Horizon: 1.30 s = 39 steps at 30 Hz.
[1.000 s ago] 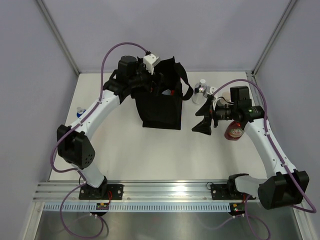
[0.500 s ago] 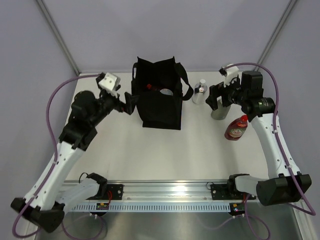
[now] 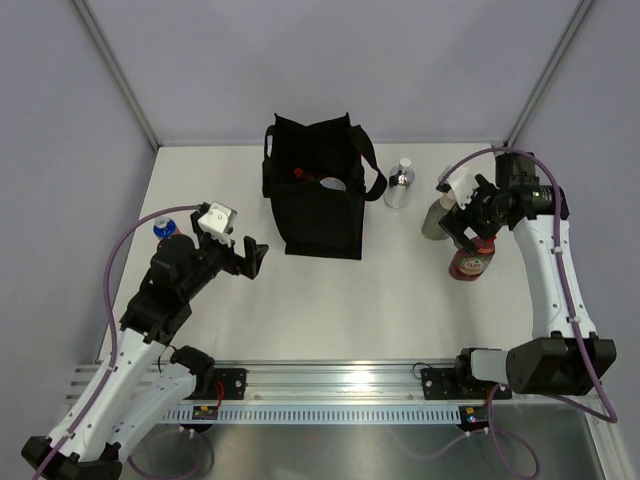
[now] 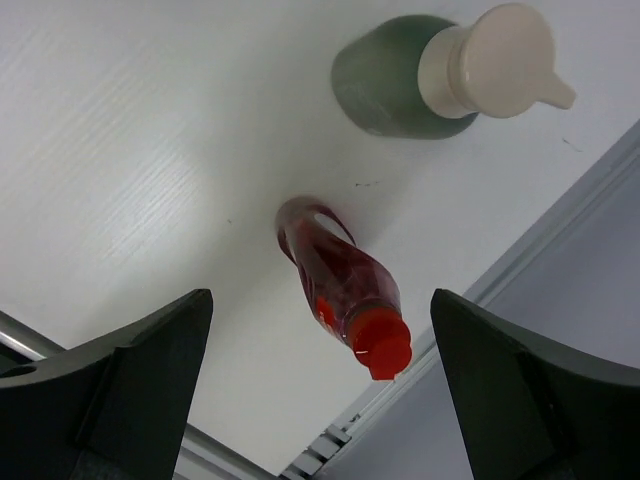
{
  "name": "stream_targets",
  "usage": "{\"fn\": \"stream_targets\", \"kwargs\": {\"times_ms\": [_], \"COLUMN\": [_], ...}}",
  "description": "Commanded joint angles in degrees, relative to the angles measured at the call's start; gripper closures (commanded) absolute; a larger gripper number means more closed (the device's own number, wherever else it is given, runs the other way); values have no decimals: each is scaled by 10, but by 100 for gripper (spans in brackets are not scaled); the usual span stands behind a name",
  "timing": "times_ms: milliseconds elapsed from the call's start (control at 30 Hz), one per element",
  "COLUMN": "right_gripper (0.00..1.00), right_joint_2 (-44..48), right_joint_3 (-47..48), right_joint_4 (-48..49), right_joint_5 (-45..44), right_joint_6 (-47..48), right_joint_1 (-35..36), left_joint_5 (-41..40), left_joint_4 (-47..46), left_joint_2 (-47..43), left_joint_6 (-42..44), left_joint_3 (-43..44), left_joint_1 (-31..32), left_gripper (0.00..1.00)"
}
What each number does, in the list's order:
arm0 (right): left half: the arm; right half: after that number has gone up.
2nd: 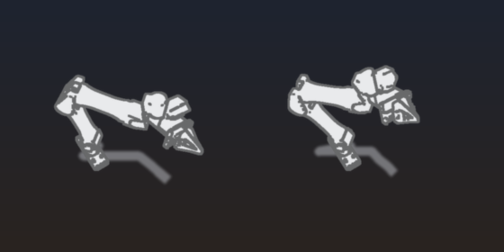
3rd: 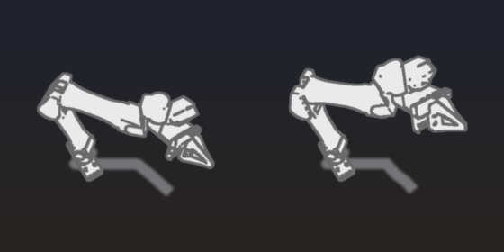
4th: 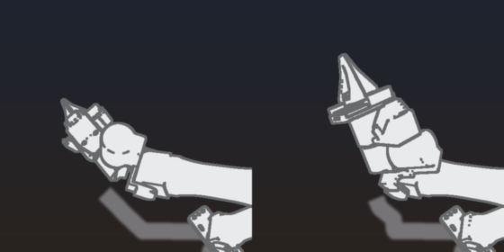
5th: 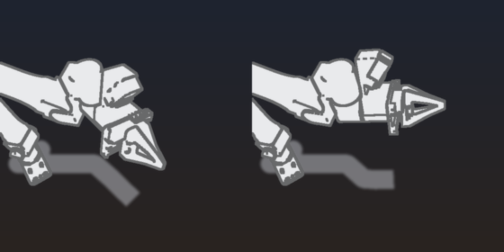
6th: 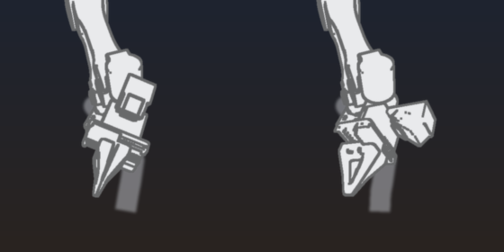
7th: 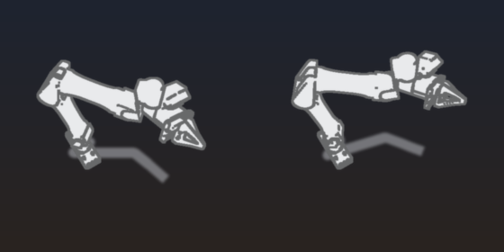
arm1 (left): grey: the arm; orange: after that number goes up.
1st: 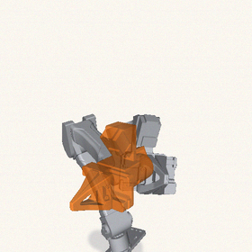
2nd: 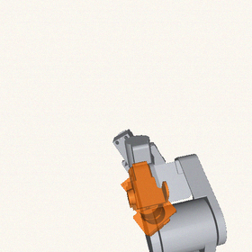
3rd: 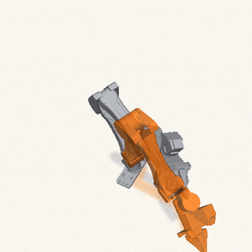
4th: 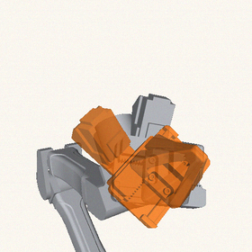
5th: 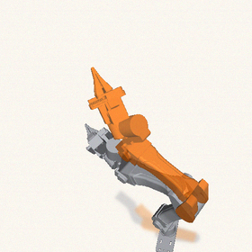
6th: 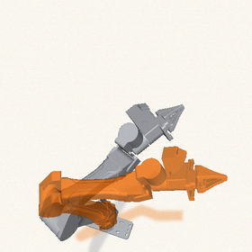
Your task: Place the personal care products into the canvas bag
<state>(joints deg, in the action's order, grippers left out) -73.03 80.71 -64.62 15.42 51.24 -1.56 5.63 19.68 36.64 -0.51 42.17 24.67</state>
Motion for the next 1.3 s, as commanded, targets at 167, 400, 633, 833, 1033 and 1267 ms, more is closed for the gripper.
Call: {"fn": "stream_targets", "kwargs": {"times_ms": [167, 400, 633, 833, 1033, 1267], "right_gripper": [1, 5, 12, 19, 37, 72], "right_joint_2": [-87, -142, -186, -212, -213, -193], "right_joint_3": [-35, -27, -53, -62, -75, -62], "right_joint_4": [-8, -16, 15, 29, 23, -4], "right_joint_5": [-134, -220, -287, -312, -323, -283], "right_joint_6": [188, 219, 232, 224, 227, 200], "right_joint_1": [-5, 9, 42, 47, 49, 53], "left_joint_5": [-4, -2, -3, -3, -5, -4], "left_joint_4": [-5, -3, -2, -2, 0, 0], "left_joint_2": [-8, -5, -3, -1, -3, -6], "left_joint_6": [-5, -5, -4, -5, -3, -2], "left_joint_3": [7, 8, 7, 7, 8, 8], "left_joint_1": [-1, -1, -1, -1, -1, -1], "left_gripper": [1, 1, 1, 1, 1, 1]}}
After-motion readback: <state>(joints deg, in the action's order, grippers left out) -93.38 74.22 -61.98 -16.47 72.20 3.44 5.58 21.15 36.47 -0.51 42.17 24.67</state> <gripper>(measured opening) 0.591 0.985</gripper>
